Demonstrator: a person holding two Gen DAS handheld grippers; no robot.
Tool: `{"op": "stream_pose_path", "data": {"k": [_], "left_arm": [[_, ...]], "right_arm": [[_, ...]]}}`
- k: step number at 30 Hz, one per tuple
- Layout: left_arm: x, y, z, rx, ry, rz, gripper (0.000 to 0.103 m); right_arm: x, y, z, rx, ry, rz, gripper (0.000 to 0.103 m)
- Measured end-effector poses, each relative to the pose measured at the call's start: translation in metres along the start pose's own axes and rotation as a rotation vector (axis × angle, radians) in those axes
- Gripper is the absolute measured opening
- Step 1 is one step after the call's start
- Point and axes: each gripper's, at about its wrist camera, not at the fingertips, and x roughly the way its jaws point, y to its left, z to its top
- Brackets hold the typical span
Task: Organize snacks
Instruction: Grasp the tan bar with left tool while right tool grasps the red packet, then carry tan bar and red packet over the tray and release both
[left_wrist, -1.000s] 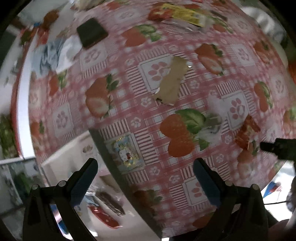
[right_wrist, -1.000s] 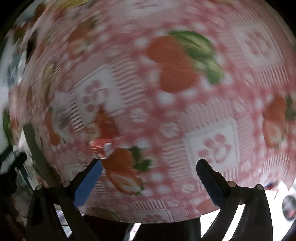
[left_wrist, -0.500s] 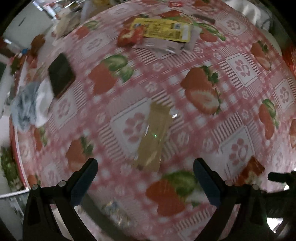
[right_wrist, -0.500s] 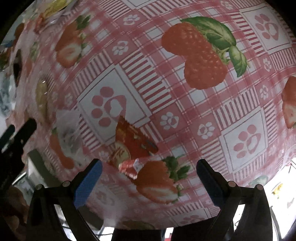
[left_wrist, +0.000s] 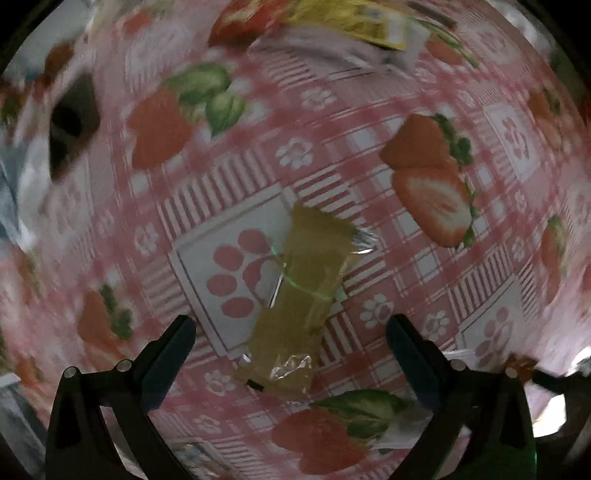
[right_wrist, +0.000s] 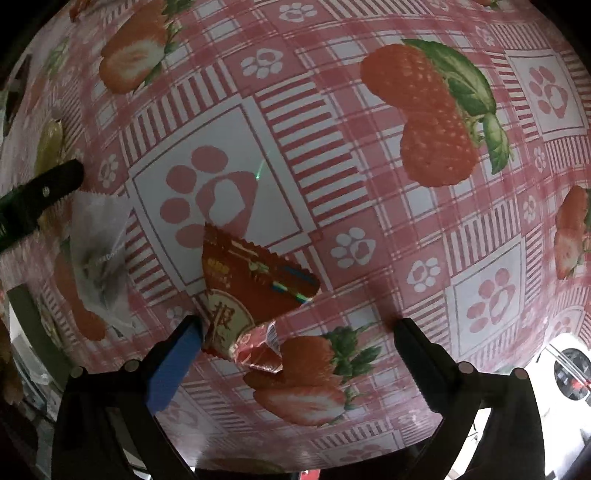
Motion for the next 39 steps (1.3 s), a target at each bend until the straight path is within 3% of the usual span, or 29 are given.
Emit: {"op": "stream_pose_path", "data": {"k": [3,6,8,9,10,11,12,14,19,25,31,39], "left_arm": [[0.0,0.001,0.005,-0.004,0.021,0.017,0.103],[-0.002,0.001,0.008,-0.009,0.02,0.024,0.102],[-0.006,-0.009,0.009,0.028,-0.017,0.016,0.088],[-0.009,-0.016,0.008,0.043,-0.028,0.008,0.083],[-0.014,-0.023,0.006,0.066,-0.045,0.007,0.07],[-0.017,-0.028,0.005,0.086,-0.058,0.008,0.051],[-0.02,-0.033,0.003,0.099,-0.066,0.012,0.039],[-0.024,-0.037,0.001,0.102,-0.07,0.006,0.031],[-0.042,-0.025,-0.024,0.017,-0.104,-0.061,0.029],[-0.072,-0.006,-0.072,-0.071,-0.152,-0.089,0.029],[-0.096,0.019,-0.129,-0.174,-0.203,-0.123,0.029],[-0.113,0.052,-0.179,-0.327,-0.241,-0.099,0.029]], "right_arm": [[-0.001,0.007,-0.006,-0.038,-0.01,0.007,0.101],[-0.018,0.01,-0.01,-0.081,-0.059,-0.016,0.075],[-0.025,0.015,-0.011,-0.134,-0.082,-0.024,0.052],[-0.027,0.015,-0.011,-0.148,-0.089,-0.025,0.046],[-0.03,0.014,-0.012,-0.156,-0.096,-0.025,0.033],[-0.032,0.012,-0.011,-0.155,-0.102,-0.016,0.029],[-0.033,0.009,-0.01,-0.15,-0.1,0.007,0.029],[-0.036,0.002,-0.011,-0.141,-0.099,0.056,0.028],[-0.053,-0.005,-0.02,-0.179,-0.118,0.143,0.028],[-0.069,0.004,-0.038,-0.23,-0.119,0.178,0.028],[-0.065,0.035,-0.051,-0.306,-0.123,0.161,0.028],[-0.071,0.082,-0.058,-0.456,-0.137,0.136,0.028]]}}
